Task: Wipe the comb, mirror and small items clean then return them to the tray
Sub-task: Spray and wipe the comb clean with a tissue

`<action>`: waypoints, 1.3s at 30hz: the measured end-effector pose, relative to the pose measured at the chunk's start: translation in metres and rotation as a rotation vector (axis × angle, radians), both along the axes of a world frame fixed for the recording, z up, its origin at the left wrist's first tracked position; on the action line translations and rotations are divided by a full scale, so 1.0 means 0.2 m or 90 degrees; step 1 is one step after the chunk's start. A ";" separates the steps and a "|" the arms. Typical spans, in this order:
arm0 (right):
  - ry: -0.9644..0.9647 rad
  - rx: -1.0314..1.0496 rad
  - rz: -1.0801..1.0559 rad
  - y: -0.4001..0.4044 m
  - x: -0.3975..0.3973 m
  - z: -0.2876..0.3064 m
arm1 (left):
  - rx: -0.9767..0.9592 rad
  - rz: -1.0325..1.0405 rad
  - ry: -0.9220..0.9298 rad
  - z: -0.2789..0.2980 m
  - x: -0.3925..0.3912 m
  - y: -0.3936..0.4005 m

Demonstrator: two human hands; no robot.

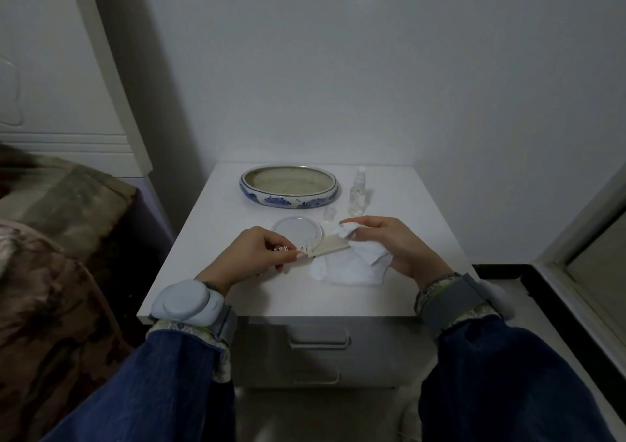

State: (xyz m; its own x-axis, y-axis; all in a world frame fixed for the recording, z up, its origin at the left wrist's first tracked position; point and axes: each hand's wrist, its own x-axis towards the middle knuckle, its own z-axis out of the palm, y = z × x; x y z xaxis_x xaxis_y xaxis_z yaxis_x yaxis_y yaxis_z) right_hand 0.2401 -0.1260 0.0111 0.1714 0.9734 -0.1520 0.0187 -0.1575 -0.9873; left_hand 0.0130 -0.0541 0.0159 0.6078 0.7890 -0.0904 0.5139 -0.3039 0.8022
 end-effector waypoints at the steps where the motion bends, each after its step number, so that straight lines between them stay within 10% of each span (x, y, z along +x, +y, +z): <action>1: 0.002 -0.003 -0.003 0.00 0.00 0.00 | 0.002 0.001 -0.001 0.00 0.00 0.00; 24: -0.012 0.045 -0.181 0.00 -0.03 0.02 | 0.010 -0.024 0.026 -0.01 0.02 -0.01; 39: -0.028 0.051 0.010 0.00 -0.01 -0.01 | 0.011 0.005 -0.014 -0.01 0.01 0.00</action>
